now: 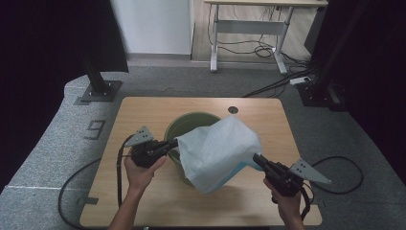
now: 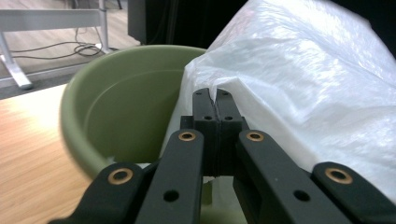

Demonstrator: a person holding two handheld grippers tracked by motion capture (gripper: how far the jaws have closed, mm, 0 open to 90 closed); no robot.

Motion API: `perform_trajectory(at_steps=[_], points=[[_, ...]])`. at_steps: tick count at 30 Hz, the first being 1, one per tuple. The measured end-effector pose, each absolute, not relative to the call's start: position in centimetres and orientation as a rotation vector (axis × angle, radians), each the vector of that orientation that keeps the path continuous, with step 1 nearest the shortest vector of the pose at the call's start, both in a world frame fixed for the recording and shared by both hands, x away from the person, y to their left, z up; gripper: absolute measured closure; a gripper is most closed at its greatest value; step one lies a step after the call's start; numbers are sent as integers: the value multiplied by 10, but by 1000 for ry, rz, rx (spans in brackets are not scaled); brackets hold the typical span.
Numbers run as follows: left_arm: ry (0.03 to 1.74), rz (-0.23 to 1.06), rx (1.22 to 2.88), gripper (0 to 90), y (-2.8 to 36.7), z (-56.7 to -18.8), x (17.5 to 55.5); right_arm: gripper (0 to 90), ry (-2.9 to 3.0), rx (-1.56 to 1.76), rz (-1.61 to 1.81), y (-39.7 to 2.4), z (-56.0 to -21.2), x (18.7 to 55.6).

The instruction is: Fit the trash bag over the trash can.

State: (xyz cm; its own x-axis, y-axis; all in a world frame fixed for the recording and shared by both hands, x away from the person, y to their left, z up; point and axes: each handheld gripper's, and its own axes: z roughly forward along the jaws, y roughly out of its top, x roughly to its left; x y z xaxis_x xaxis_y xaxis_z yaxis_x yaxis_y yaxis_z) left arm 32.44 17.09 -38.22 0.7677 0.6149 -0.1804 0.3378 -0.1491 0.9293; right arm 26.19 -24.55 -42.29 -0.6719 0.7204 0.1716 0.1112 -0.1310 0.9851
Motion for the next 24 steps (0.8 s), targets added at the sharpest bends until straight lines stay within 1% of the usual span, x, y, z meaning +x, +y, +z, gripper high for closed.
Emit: perform_trajectory(at_steps=[2,3,5,7,9,12,19,24], points=[[743,275,1755,880,167,-381,326,887,1673,912,1884,-248,-411,263],[746,273,1761,853,166,-381,326,887,1662,908,1891,-248,-406,263],[756,280,1771,768,166,-380,327,887,1643,897,1896,-248,-398,264],[753,282,1773,643,170,-380,326,887,1633,889,1900,-248,-393,264],[740,276,1745,572,178,-378,323,888,1624,893,1890,-248,-391,266],[714,267,1729,529,187,-373,317,888,1630,915,1874,-248,-392,268],[668,296,1744,497,193,-357,305,888,1632,942,1845,-249,-392,270],[608,222,1766,464,183,-351,297,888,1646,954,1835,-246,-393,271]])
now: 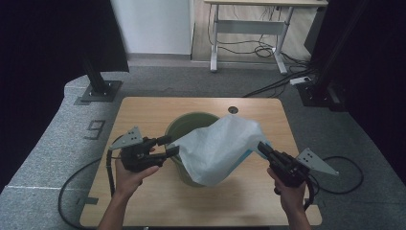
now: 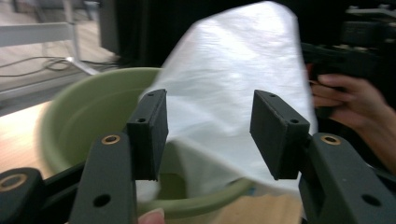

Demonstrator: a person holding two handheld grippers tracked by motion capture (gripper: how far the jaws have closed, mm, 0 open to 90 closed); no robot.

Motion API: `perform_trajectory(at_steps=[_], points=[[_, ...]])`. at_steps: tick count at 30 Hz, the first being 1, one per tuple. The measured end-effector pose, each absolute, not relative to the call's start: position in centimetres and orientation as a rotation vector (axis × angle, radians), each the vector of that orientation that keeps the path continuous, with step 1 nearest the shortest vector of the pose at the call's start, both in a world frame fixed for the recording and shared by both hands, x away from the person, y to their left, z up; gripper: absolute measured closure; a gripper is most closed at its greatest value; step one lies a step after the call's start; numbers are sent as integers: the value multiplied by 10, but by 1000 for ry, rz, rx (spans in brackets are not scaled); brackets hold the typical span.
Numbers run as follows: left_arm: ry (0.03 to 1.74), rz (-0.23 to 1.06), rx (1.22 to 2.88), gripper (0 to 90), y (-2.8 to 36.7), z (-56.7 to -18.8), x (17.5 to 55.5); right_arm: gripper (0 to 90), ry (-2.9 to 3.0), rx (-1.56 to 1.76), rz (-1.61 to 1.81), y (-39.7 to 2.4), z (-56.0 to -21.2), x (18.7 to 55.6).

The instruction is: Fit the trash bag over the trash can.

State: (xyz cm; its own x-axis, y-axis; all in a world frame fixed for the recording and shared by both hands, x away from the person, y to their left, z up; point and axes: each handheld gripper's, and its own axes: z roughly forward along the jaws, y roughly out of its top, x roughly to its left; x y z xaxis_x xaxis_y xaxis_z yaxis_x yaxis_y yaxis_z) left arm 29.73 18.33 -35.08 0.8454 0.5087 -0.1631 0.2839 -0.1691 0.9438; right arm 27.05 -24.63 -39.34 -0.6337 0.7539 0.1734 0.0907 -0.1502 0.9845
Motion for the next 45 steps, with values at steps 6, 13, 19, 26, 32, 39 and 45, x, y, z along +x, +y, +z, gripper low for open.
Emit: perform_trajectory(at_steps=[6,13,19,26,32,39,45], points=[[553,216,1850,409,158,-347,287,888,1683,924,1829,-233,-395,270],[534,186,1926,390,137,-354,287,888,1725,907,1847,-219,-397,268],[538,184,1968,391,124,-363,291,888,1786,874,1840,-200,-403,267],[496,115,1982,651,120,-367,294,888,1799,844,1864,-187,-401,267],[479,105,1986,838,121,-372,295,887,1796,833,1918,-186,-398,263],[509,119,1935,900,125,-374,297,886,1792,818,1886,-188,-397,260],[559,110,1898,900,133,-372,306,734,1747,841,1879,-198,-404,254]])
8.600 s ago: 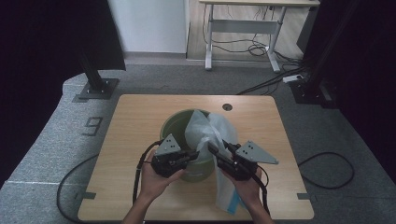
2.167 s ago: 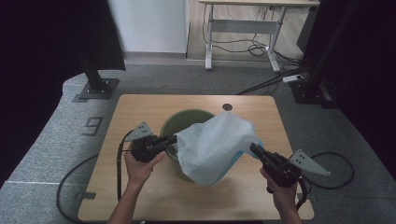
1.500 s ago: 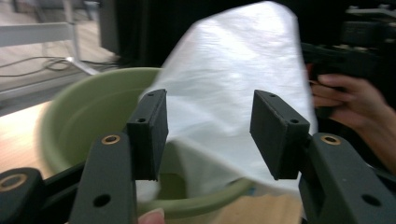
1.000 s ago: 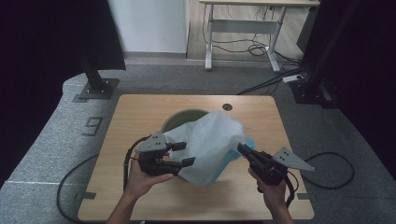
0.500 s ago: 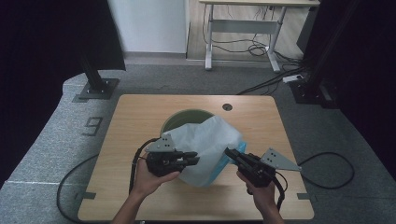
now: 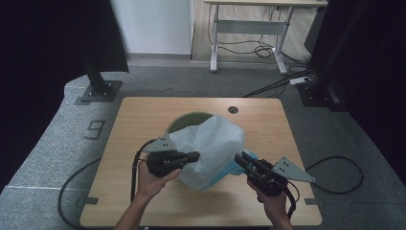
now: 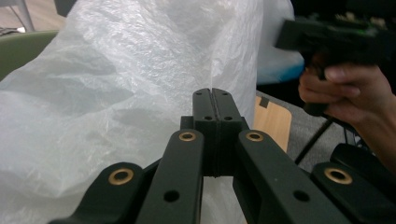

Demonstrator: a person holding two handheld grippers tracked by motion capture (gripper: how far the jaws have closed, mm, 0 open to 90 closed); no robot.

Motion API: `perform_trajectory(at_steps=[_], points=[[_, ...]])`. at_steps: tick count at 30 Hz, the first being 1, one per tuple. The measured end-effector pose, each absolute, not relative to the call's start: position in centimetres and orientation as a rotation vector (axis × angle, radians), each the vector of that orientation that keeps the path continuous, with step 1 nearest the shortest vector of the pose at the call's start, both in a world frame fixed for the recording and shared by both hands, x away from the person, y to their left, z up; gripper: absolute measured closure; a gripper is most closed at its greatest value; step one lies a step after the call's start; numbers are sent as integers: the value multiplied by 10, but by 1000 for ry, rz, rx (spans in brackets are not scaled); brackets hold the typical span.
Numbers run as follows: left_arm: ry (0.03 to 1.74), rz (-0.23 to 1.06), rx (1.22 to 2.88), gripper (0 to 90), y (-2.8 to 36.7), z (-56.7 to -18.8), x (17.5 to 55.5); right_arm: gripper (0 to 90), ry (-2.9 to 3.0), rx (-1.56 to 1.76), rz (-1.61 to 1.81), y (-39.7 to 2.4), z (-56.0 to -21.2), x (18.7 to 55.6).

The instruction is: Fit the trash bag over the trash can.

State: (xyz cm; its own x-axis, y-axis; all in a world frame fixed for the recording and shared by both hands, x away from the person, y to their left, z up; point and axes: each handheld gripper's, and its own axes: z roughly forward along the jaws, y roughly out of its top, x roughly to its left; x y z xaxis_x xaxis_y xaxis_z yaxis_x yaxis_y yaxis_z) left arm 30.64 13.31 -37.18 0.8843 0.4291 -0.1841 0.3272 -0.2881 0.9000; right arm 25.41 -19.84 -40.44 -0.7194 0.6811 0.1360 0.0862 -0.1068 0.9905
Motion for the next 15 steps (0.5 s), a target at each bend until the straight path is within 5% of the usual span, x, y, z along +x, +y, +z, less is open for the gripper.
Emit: perform_trajectory(at_steps=[2,15], points=[[572,110,1891,900,136,-370,309,669,1722,856,1873,-205,-409,248],[643,73,1851,900,143,-371,321,597,1680,918,1843,-234,-439,206]])
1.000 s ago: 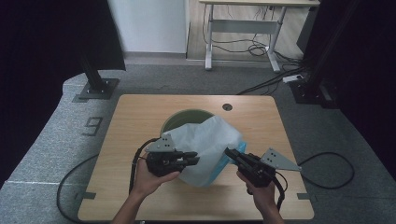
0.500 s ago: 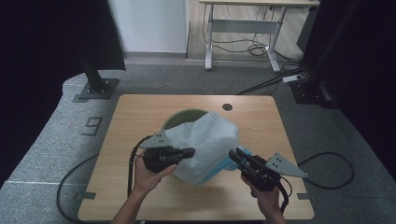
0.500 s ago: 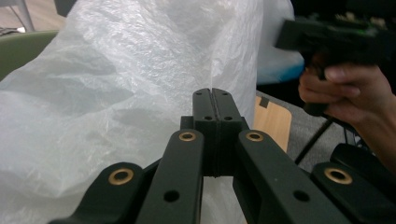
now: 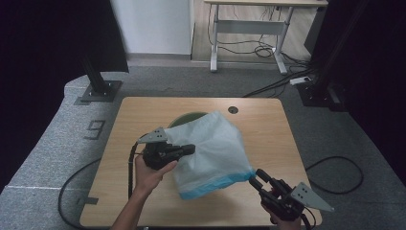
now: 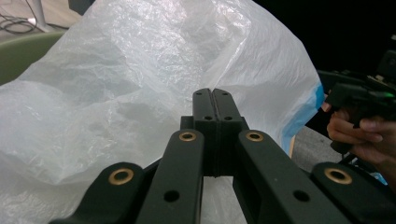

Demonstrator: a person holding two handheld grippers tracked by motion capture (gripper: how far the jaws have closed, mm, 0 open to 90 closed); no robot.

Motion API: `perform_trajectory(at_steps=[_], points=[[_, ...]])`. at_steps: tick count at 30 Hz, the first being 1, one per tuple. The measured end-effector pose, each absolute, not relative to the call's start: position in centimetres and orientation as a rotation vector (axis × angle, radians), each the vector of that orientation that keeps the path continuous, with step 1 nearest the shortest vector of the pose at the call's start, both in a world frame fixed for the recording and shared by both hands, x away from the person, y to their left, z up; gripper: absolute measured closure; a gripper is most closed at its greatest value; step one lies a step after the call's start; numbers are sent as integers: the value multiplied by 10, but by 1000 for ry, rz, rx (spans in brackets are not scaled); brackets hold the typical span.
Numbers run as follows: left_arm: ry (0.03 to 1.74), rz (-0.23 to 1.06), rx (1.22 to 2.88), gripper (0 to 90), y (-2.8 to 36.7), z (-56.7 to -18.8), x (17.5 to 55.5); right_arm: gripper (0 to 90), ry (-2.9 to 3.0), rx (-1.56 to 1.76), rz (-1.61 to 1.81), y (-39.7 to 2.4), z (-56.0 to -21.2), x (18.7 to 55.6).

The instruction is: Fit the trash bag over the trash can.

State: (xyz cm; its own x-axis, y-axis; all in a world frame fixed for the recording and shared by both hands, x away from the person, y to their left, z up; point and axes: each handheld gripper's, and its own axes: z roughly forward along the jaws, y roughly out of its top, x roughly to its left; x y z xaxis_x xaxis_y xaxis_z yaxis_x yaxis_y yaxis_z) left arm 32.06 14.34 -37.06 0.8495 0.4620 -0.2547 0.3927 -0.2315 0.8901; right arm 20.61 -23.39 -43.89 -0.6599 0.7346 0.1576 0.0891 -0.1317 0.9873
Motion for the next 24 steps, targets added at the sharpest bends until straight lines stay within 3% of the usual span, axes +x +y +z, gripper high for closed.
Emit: perform_trajectory(at_steps=[8,24], points=[[653,67,1846,900,147,-371,321,602,1730,933,1792,-231,-457,181],[659,64,1835,900,147,-374,320,673,1792,910,1780,-212,-460,203]])
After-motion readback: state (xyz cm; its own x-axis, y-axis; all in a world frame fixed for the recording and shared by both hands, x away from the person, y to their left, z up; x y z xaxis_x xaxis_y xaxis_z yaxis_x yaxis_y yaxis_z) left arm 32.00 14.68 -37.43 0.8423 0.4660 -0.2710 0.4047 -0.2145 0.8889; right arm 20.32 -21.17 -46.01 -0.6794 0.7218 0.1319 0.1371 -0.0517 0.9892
